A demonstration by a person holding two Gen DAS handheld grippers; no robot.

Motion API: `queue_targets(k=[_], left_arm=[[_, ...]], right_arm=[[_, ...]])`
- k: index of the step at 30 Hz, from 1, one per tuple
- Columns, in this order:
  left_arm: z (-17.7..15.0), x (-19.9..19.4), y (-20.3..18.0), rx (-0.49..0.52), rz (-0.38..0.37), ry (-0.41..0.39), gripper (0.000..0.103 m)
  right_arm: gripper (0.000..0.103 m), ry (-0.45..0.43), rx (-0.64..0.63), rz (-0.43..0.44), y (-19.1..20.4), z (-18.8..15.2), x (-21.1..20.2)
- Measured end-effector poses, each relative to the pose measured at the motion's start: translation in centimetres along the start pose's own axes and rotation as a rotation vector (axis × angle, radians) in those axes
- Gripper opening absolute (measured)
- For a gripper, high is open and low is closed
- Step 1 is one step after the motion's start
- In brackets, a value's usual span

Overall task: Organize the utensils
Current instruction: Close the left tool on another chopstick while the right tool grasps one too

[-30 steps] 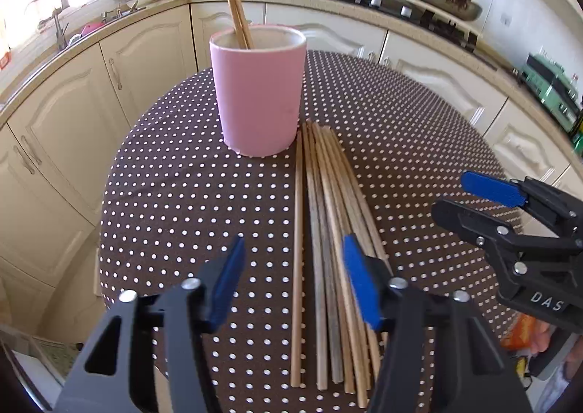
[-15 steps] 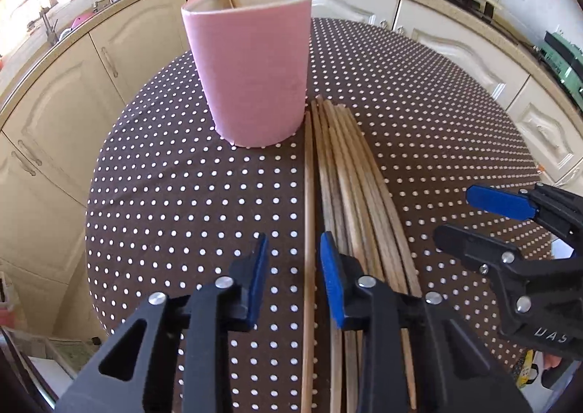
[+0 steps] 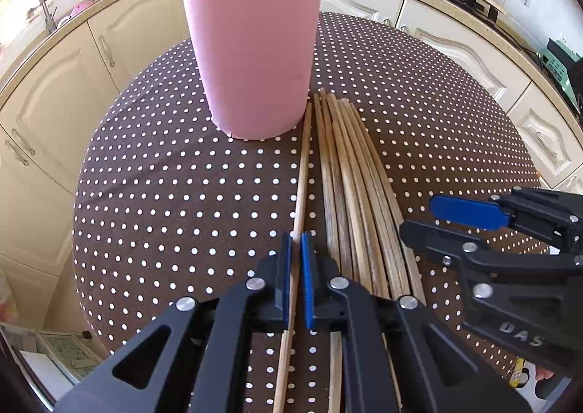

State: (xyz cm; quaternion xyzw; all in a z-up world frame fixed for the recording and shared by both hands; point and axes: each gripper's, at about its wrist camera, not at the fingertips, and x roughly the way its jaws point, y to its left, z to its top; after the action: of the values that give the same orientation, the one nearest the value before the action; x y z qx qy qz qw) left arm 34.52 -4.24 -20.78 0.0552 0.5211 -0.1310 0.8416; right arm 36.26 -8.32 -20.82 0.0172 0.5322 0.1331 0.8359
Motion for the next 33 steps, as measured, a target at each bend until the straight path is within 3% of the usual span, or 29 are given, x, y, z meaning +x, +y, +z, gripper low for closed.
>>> queue_targets(k=[8, 19, 26, 33], left_arm=[[-0.1, -0.2, 0.0, 0.003, 0.014, -0.004, 0.006], [0.5, 0.0, -0.7, 0.014, 0.053, 0.013, 0.007], [1.2, 0.3, -0.4, 0.004, 0.055, 0.037, 0.007], [1.6, 0.5, -1.4, 0.053, 0.094, 0.055, 0.006]], right_arm=[[0.031, 0.026, -0.033, -0.038, 2.7, 1.1, 1.4], [0.03, 0.105, -0.065, -0.053, 3.3, 2.4, 2.5], [0.017, 0.134, -0.132, -0.13, 5.4, 4.0, 3.7], [0.008, 0.148, -0.14, -0.09, 4.3, 4.1, 3.9]])
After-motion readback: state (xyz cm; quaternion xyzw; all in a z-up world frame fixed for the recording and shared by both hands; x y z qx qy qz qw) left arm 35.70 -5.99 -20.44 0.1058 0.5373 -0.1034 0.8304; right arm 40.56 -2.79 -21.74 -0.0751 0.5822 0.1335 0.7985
